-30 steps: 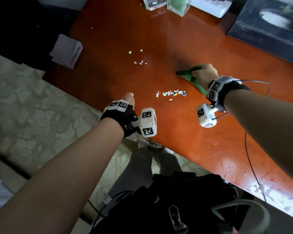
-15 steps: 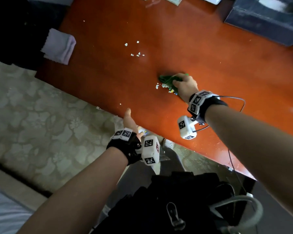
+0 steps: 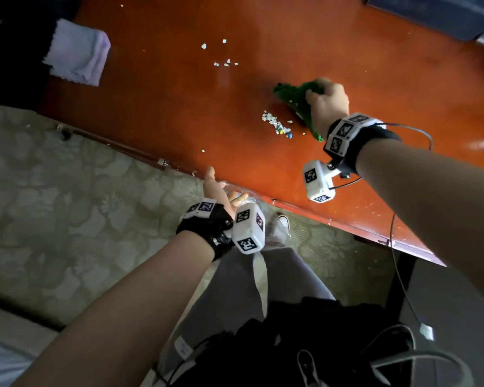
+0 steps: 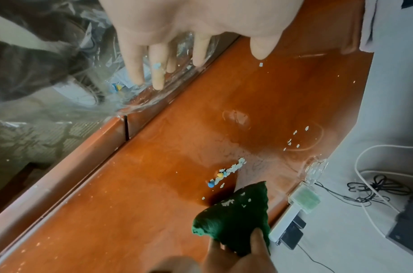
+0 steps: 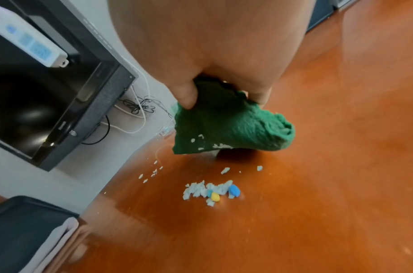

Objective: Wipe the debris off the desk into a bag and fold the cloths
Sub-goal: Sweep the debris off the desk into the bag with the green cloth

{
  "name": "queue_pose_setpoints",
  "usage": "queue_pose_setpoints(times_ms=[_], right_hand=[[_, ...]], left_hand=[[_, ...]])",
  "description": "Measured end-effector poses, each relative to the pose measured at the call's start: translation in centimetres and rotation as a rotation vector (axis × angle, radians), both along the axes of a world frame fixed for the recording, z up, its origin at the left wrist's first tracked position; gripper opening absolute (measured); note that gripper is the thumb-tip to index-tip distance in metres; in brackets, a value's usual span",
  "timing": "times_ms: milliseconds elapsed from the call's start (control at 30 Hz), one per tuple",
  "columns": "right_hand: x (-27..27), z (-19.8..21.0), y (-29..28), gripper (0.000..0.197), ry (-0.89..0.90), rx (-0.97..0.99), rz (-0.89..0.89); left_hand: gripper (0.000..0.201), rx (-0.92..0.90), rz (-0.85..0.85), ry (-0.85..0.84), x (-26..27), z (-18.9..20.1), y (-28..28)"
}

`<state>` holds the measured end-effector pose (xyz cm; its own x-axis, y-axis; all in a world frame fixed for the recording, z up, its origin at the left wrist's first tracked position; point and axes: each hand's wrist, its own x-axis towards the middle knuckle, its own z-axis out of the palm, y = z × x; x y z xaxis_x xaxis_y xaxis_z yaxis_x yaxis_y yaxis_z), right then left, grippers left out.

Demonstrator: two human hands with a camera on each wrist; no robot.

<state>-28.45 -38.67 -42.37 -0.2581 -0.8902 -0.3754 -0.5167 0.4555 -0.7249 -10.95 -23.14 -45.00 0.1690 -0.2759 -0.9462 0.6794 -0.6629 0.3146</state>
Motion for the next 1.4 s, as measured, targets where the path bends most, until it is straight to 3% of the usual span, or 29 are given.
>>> queue_pose_setpoints(times_ms=[167,433,967,1067,1267,1400], right_hand=[[2.4,-0.5,0.1,0.034,0.087,0.051,0.165],[3.2,-2.3,0.6,0.035,0.130,0.001,0.252],[5.7,-3.5,4.4,0.030,0.156,-0.062,0.484],[5.8,-3.1,4.2,0.028,0.137,-0.040,0.464],[4.2,-1.3,2.7,0.035,-0.069,0.023,0.186],[2.5,0.4,1.5,0.038,-0.008,-0.040,0.143]], left_hand=[[0.069,0.003,0.097,-0.001,0.2,-0.8,0.1],[0.071,-0.065,0.275,0.207,-0.4,-2.2,1.6],[0.072,-0.246,0.190,0.293,-1.0,-2.0,2.1],[0.077,-0.239,0.140,0.258,-0.9,-2.0,2.1],[0.084,-0.181,0.012,0.234,-0.7,-2.4,2.0],[0.086,-0.161,0.022,0.179,-1.1,-2.8,2.1]])
